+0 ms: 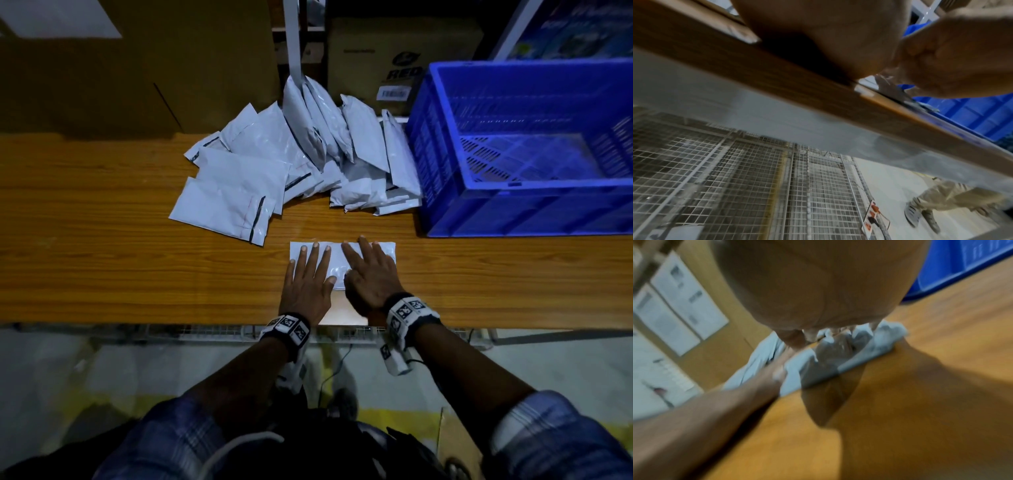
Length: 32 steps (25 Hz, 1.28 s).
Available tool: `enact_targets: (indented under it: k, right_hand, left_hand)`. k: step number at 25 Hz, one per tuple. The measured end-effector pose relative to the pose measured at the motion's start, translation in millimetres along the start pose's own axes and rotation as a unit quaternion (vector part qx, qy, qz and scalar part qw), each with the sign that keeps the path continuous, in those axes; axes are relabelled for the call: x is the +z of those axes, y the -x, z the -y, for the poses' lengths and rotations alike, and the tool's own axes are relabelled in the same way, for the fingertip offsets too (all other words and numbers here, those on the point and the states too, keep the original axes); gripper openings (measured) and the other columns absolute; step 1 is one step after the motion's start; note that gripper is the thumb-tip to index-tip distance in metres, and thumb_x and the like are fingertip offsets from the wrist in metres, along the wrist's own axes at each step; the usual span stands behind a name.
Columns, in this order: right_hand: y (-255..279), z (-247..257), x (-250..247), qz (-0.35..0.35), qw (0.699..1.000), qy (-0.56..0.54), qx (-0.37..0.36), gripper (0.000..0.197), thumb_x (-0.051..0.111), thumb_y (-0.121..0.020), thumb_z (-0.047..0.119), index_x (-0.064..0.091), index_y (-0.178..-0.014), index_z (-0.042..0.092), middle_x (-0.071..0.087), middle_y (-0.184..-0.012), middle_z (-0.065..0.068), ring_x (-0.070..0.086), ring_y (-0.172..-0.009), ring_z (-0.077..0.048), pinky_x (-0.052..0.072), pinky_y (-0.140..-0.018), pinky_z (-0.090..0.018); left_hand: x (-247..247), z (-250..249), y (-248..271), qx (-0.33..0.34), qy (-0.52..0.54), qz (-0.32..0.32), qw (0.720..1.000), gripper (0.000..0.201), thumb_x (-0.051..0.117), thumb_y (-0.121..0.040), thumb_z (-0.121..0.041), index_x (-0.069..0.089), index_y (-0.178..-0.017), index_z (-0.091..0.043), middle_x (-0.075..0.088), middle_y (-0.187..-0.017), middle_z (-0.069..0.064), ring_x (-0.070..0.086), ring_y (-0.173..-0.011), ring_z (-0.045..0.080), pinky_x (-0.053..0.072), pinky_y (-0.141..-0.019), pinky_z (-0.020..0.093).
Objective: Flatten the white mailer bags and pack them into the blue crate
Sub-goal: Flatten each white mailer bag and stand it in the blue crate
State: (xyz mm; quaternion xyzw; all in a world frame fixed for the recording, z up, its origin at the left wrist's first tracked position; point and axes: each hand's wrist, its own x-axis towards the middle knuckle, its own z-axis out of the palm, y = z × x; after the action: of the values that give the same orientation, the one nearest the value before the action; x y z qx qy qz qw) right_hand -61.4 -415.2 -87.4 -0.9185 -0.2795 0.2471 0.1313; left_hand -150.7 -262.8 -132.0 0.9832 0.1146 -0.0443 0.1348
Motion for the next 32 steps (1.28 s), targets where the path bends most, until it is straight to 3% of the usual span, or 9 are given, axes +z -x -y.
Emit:
enact_targets:
  k: [5, 10, 13, 15, 17, 20, 25, 29, 32]
  right_hand:
    - [-13, 1, -35, 0.027, 0.994, 0.109, 0.001, 0.103, 0.075, -0.074, 0.046, 0.013, -0.155, 0.028, 0.024, -0.158, -0.009, 0.015, -0.146, -0.036, 0.012, -0.119, -0.057]
    - [-6, 15, -71, -0.087, 0.974, 0.200, -0.063, 0.059, 0.076, -0.075, 0.026, 0.053, -0.129, 0.017, 0.052, -0.128, -0.011, 0.047, -0.119, -0.034, 0.034, -0.105, -0.049]
    - [3, 18, -83, -0.138, 0.976, 0.153, -0.075, 0.037, 0.070, -0.077, 0.020, 0.060, -0.113, 0.020, 0.057, -0.114, -0.008, 0.058, -0.101, -0.033, 0.044, -0.082, -0.042]
    - [10, 18, -85, -0.177, 0.968, 0.146, -0.097, 0.031, 0.071, -0.076, 0.019, 0.062, -0.105, 0.021, 0.060, -0.107, -0.006, 0.060, -0.094, -0.032, 0.044, -0.075, -0.039]
    - [18, 18, -77, -0.219, 0.957, 0.157, -0.111, 0.030, 0.072, -0.074, 0.018, 0.061, -0.102, 0.020, 0.062, -0.109, -0.006, 0.058, -0.099, -0.031, 0.044, -0.078, -0.040]
    - [26, 15, -44, -0.230, 0.954, 0.166, -0.094, 0.035, 0.069, -0.081, 0.023, 0.058, -0.113, 0.015, 0.056, -0.133, -0.011, 0.048, -0.123, -0.036, 0.042, -0.093, -0.047]
    - [38, -3, 21, -0.006, 0.996, 0.082, -0.029, 0.101, 0.067, -0.073, 0.035, 0.009, -0.155, 0.022, -0.007, -0.165, -0.004, -0.007, -0.151, -0.030, 0.011, -0.121, -0.052]
    - [41, -5, 27, -0.068, 0.997, -0.001, -0.035, 0.073, 0.037, -0.096, 0.044, -0.002, -0.156, 0.034, -0.013, -0.164, 0.002, -0.018, -0.150, -0.024, -0.003, -0.122, -0.048]
    - [31, 2, 32, -0.125, 0.992, 0.008, -0.008, 0.057, 0.015, -0.103, 0.049, -0.004, -0.155, 0.039, -0.018, -0.163, 0.004, -0.022, -0.148, -0.025, -0.008, -0.120, -0.047]
  left_hand:
    - [-2, -3, 6, -0.020, 0.058, -0.001, 0.998, 0.066, 0.024, -0.103, -0.048, -0.007, -0.159, -0.031, -0.011, -0.167, -0.001, -0.012, -0.154, 0.022, 0.006, -0.123, 0.052]
    - [-36, -21, 4, -0.071, 0.139, -0.026, 0.987, 0.094, 0.057, -0.095, -0.045, -0.014, -0.156, -0.035, -0.014, -0.166, -0.009, -0.005, -0.153, 0.025, 0.012, -0.118, 0.053]
    - [-68, -24, -7, -0.057, 0.067, -0.073, 0.993, 0.076, 0.063, -0.092, -0.035, 0.021, -0.155, -0.028, 0.004, -0.167, -0.002, 0.005, -0.152, 0.027, 0.016, -0.114, 0.054]
    - [-84, -23, -10, -0.026, 0.000, -0.123, 0.992, 0.053, 0.068, -0.088, -0.026, 0.048, -0.137, -0.024, 0.023, -0.163, 0.002, 0.016, -0.149, 0.027, 0.018, -0.112, 0.054]
    - [-89, -22, -9, 0.004, -0.041, -0.153, 0.987, 0.040, 0.073, -0.080, -0.021, 0.059, -0.117, -0.025, 0.040, -0.153, 0.001, 0.029, -0.144, 0.025, 0.023, -0.111, 0.051]
    - [-77, -22, 3, 0.021, -0.054, -0.093, 0.994, 0.039, 0.076, -0.071, -0.016, 0.058, -0.104, -0.025, 0.045, -0.149, 0.000, 0.037, -0.138, 0.023, 0.030, -0.109, 0.044]
    - [-34, -18, 22, -0.003, 0.046, 0.022, 0.999, 0.039, 0.070, -0.070, -0.021, 0.048, -0.102, -0.023, 0.031, -0.160, 0.005, 0.023, -0.150, 0.023, 0.024, -0.119, 0.043]
    - [-26, -17, 19, 0.018, 0.045, -0.041, 0.998, 0.038, 0.052, -0.086, -0.043, 0.050, -0.117, -0.020, 0.044, -0.151, 0.007, 0.037, -0.140, 0.026, 0.033, -0.112, 0.045]
    - [-23, -15, 11, 0.011, 0.024, -0.053, 0.998, 0.054, 0.034, -0.101, -0.049, 0.035, -0.149, -0.025, 0.027, -0.162, 0.004, 0.025, -0.148, 0.025, 0.024, -0.118, 0.049]
